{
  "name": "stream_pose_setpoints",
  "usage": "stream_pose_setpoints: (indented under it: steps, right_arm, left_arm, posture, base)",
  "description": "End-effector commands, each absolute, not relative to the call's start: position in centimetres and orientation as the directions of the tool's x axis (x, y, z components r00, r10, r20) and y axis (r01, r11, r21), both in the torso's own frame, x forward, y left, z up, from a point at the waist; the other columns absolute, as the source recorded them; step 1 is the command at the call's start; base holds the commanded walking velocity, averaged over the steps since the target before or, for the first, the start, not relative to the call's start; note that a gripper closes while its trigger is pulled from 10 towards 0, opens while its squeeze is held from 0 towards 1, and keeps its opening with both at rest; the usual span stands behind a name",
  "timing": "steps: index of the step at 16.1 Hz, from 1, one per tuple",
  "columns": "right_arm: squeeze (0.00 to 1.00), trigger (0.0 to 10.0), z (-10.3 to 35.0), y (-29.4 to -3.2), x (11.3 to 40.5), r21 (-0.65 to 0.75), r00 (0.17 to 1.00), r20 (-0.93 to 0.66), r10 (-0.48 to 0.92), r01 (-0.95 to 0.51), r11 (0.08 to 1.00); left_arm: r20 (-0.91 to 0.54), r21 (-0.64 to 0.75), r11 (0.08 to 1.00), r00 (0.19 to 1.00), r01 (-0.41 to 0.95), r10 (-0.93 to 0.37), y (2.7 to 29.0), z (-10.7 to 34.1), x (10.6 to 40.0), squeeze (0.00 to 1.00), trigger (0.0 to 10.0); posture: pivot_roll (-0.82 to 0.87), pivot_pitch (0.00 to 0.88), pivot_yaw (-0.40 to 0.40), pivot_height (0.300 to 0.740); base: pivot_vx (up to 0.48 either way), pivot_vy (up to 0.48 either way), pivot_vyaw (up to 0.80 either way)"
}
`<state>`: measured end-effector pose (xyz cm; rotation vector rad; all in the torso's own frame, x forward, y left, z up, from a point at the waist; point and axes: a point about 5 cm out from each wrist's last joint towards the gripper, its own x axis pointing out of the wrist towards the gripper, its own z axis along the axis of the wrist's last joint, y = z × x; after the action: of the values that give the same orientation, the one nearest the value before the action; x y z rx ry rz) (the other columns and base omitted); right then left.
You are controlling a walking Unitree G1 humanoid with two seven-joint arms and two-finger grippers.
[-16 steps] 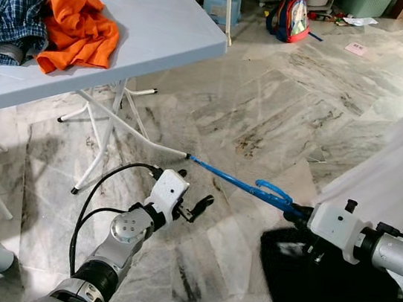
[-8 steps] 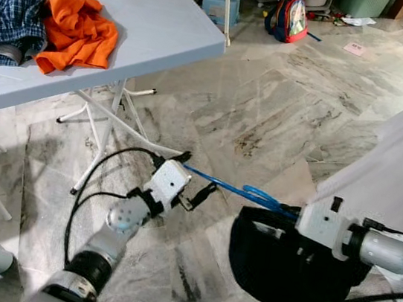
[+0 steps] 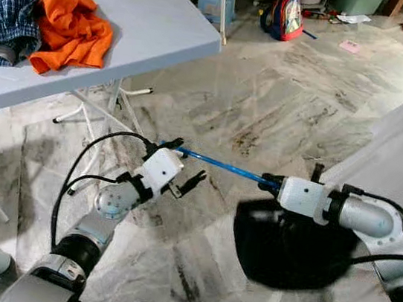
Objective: Hang hanger
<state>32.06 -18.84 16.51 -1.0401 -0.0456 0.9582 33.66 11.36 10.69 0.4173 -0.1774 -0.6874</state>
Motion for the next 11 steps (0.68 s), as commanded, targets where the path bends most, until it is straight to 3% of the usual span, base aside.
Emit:
stream_pose_setpoints:
  steps: [1,4,5,6,11]
  right_arm:
    - [0.00,10.0,16.8,-18.2,32.2,-0.762,0.584,-0.395,0.709,-0.640,0.102]
    - [0.00,10.0,17.1,-17.9,32.5,-0.776,0.550,-0.420,0.722,-0.630,0.028]
    - [0.00,10.0,17.2,-17.7,32.6,-0.778,0.540,-0.423,0.728,-0.628,0.014]
    - [0.00,10.0,17.5,-17.6,32.7,-0.785,0.532,-0.426,0.732,-0.620,-0.007]
    - [0.00,10.0,18.4,-17.0,33.0,-0.804,0.512,-0.405,0.758,-0.594,-0.028]
  left_arm:
    - [-0.002,0.463,0.670,0.757,0.580,-0.654,11.7,10.3,33.5,1.00,10.0]
    - [0.020,0.493,0.684,0.779,0.537,-0.627,12.4,10.7,33.7,1.00,10.0]
    - [0.026,0.495,0.687,0.781,0.532,-0.624,12.4,10.8,33.7,0.19,10.0]
    - [0.013,0.491,0.680,0.776,0.545,-0.631,12.4,10.6,33.7,0.00,10.0]
    - [-0.058,0.440,0.626,0.716,0.644,-0.696,11.6,9.5,33.2,0.00,10.0]
  posture:
    - [-0.01,0.221,0.036,0.740]
    - [-0.01,0.229,0.037,0.740]
    - [-0.01,0.233,0.036,0.740]
    - [-0.01,0.234,0.037,0.740]
    - [-0.02,0.236,0.041,0.740]
  base:
    - [0.000,0.000,0.00]
    - [0.000,0.000,0.00]
    - [0.000,0.000,0.00]
    - [0.000,0.000,0.00]
    - [0.000,0.000,0.00]
